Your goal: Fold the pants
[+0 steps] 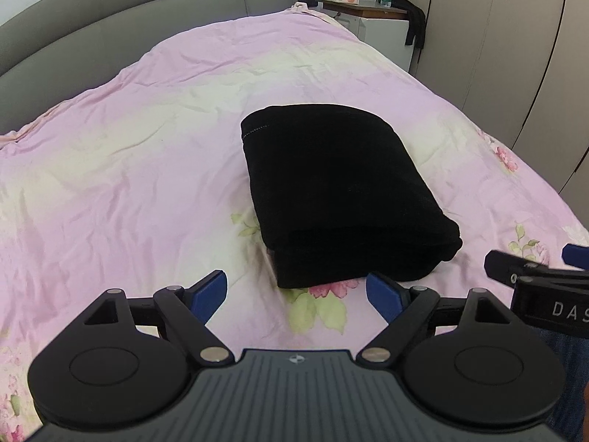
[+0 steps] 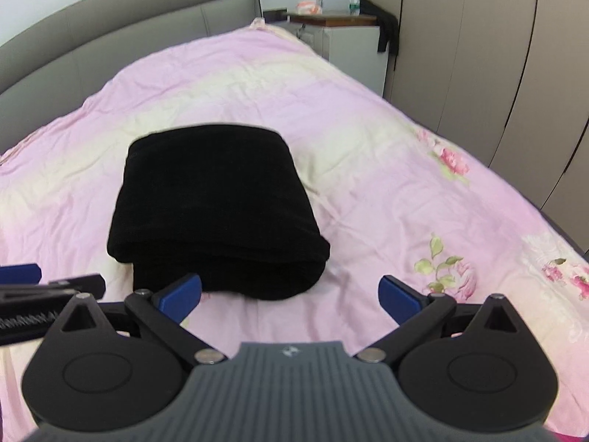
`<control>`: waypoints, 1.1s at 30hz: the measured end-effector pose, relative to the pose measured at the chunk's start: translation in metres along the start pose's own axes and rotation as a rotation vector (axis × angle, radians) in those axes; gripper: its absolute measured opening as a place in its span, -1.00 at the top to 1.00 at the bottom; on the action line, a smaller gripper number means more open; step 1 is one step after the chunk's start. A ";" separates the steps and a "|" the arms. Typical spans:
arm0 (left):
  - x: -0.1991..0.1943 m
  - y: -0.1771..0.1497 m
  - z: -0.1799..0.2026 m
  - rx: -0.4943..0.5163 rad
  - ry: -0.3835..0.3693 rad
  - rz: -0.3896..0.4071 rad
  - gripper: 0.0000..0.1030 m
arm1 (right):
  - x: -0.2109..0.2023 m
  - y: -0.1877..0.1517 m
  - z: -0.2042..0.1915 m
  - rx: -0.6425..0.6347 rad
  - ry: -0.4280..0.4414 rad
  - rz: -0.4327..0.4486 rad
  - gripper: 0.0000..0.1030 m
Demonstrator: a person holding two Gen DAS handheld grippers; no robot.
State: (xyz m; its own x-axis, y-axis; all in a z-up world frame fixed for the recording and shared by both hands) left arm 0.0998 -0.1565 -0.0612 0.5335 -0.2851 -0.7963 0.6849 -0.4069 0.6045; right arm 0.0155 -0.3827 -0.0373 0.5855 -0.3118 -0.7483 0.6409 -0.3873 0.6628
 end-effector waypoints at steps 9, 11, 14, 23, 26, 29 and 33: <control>-0.019 0.001 -0.002 -0.003 0.061 0.049 -1.00 | -0.021 0.004 -0.013 -0.011 -0.020 0.041 -0.90; -0.021 0.001 -0.003 -0.013 0.056 0.050 -1.00 | -0.021 0.003 -0.013 -0.011 -0.013 0.033 -0.90; -0.022 0.001 0.000 -0.005 0.067 0.057 -1.00 | -0.020 0.002 -0.012 -0.011 -0.011 0.025 -0.90; -0.022 0.000 0.001 -0.008 0.068 0.060 -1.00 | -0.022 0.003 -0.012 -0.013 -0.014 0.025 -0.90; -0.022 0.000 0.001 -0.009 0.067 0.059 -1.00 | -0.022 0.003 -0.012 -0.013 -0.015 0.025 -0.90; -0.022 0.000 0.000 -0.007 0.067 0.058 -1.00 | -0.022 0.002 -0.013 -0.015 -0.017 0.025 -0.90; -0.022 -0.001 0.001 -0.004 0.067 0.056 -1.00 | -0.023 0.001 -0.012 -0.014 -0.019 0.022 -0.90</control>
State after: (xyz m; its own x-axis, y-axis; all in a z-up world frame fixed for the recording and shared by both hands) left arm 0.0872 -0.1511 -0.0442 0.6030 -0.2486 -0.7580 0.6549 -0.3883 0.6483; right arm 0.0090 -0.3653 -0.0193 0.5900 -0.3364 -0.7339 0.6351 -0.3679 0.6792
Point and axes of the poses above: each gripper's, at about its wrist camera, not at the fingertips, and x roughly the way its jaws point, z to its right, y to its top, the point moved 1 cm from there along x, roughly the way its jaws point
